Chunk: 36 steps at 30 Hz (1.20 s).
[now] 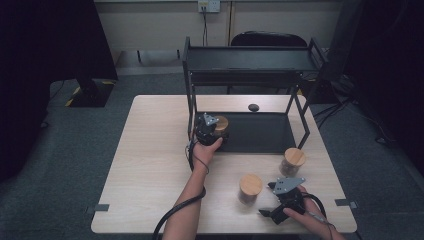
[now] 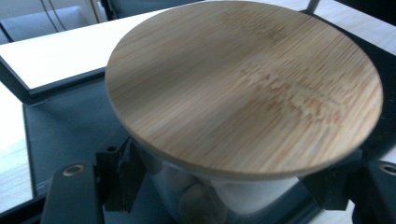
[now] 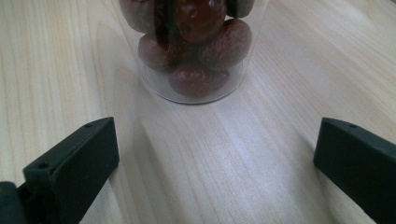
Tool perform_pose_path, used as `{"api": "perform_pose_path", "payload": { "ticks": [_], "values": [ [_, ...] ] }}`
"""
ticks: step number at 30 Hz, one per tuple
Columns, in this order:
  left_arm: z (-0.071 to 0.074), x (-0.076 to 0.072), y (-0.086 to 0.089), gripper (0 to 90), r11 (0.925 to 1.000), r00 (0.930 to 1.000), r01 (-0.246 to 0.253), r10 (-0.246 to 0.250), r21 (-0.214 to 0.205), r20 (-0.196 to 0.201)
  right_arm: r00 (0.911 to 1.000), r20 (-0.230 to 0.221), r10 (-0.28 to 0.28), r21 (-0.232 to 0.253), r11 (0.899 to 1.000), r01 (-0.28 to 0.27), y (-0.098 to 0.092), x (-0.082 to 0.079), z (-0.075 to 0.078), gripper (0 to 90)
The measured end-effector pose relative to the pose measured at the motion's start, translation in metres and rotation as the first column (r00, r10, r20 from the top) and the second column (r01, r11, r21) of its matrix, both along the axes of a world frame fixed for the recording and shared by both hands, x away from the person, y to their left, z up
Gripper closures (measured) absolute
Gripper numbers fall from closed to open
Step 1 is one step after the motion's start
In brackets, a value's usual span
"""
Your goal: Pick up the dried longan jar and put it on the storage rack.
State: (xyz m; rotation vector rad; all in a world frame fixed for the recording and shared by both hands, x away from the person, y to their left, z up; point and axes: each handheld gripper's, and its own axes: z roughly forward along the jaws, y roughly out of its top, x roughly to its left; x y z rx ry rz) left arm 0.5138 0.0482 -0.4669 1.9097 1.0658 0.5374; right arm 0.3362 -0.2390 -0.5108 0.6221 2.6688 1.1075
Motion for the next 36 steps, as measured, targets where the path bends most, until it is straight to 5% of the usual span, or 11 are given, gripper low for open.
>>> {"api": "perform_pose_path", "payload": {
  "ticks": [36],
  "values": [
    [-0.013,0.026,-0.002,25.8,0.9913,0.9934,-0.115,0.115,0.064,0.006,1.0,0.0,0.0,0.0,1.0,0.0,0.0,0.0,0.0,0.0]
  ]
}}
